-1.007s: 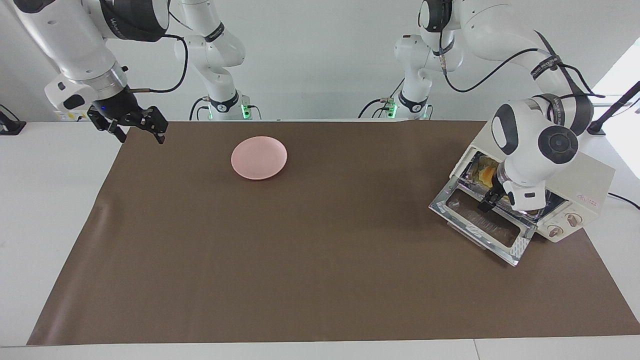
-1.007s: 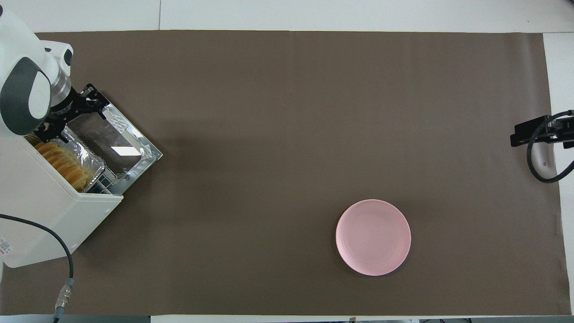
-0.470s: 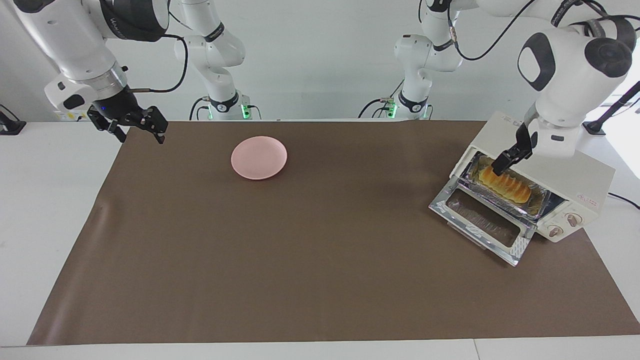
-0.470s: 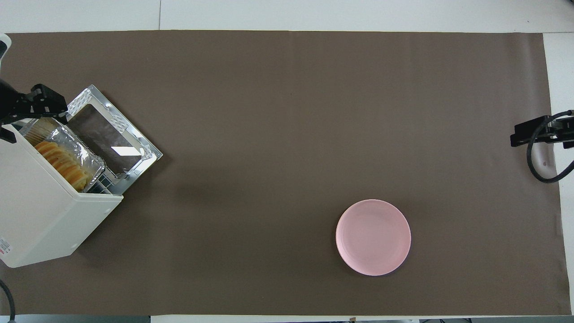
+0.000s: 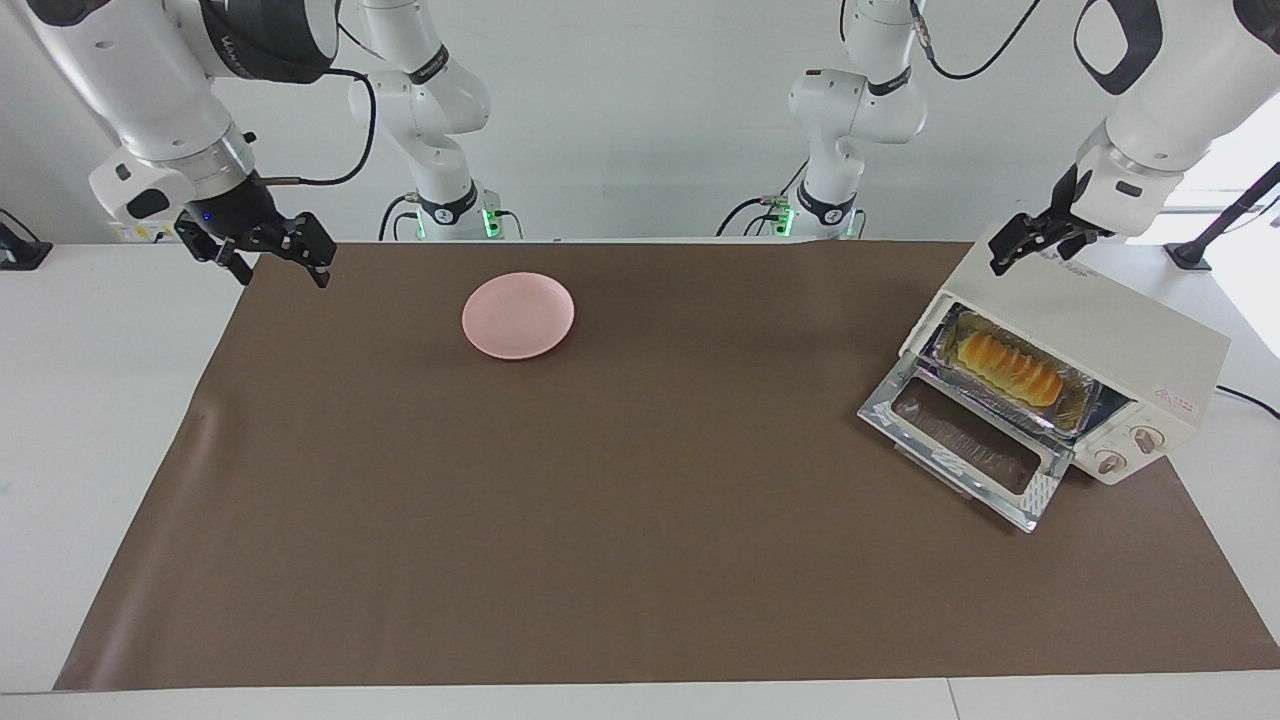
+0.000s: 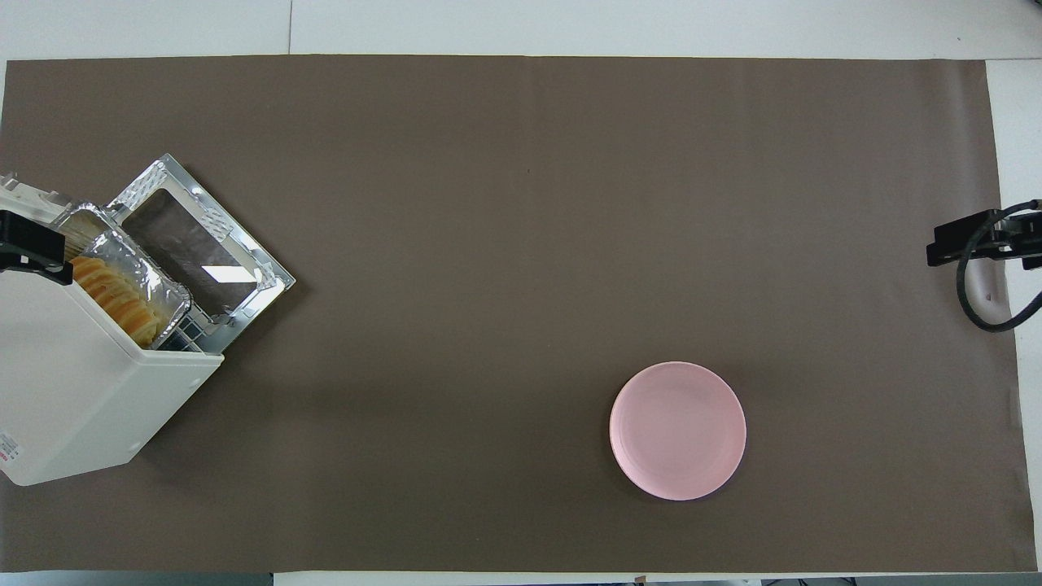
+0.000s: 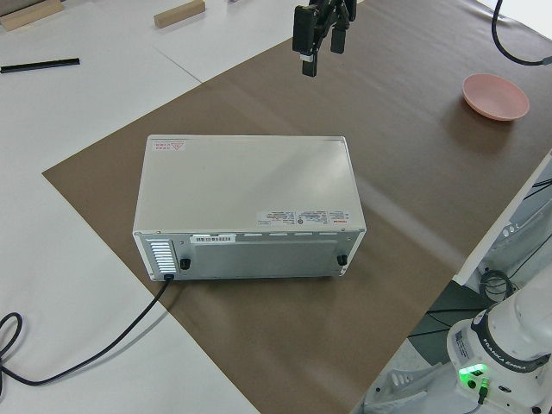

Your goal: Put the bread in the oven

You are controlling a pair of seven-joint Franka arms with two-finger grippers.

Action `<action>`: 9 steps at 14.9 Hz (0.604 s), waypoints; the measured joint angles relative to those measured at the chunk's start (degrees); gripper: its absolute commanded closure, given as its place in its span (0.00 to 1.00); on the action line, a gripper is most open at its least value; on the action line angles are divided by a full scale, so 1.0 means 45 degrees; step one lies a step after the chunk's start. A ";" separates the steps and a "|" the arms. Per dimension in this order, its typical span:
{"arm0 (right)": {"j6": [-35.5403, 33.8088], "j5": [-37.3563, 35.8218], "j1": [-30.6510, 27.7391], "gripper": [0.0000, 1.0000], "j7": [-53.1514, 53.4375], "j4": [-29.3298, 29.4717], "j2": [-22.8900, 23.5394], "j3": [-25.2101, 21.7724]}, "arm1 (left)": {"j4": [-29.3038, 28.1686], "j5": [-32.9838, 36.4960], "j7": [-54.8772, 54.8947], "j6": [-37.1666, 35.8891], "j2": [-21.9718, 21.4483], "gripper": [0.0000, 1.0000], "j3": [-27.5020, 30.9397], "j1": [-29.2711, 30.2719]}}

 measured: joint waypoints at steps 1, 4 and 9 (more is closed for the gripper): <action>0.0000 0.0000 0.0000 0.00 0.0000 0.0000 0.0000 0.0000 | -0.0013 0.0000 0.0125 -0.0170 -0.0124 0.00 -0.0465 0.0351; 0.0000 0.0000 0.0000 0.00 0.0000 0.0000 0.0000 0.0000 | -0.0021 0.0000 0.0164 -0.0450 -0.0212 0.00 -0.2800 0.2346; 0.0000 0.0000 0.0000 0.00 0.0000 0.0000 0.0000 0.0000 | -0.0623 0.0000 0.0202 -0.0675 -0.0706 0.00 -0.4004 0.3385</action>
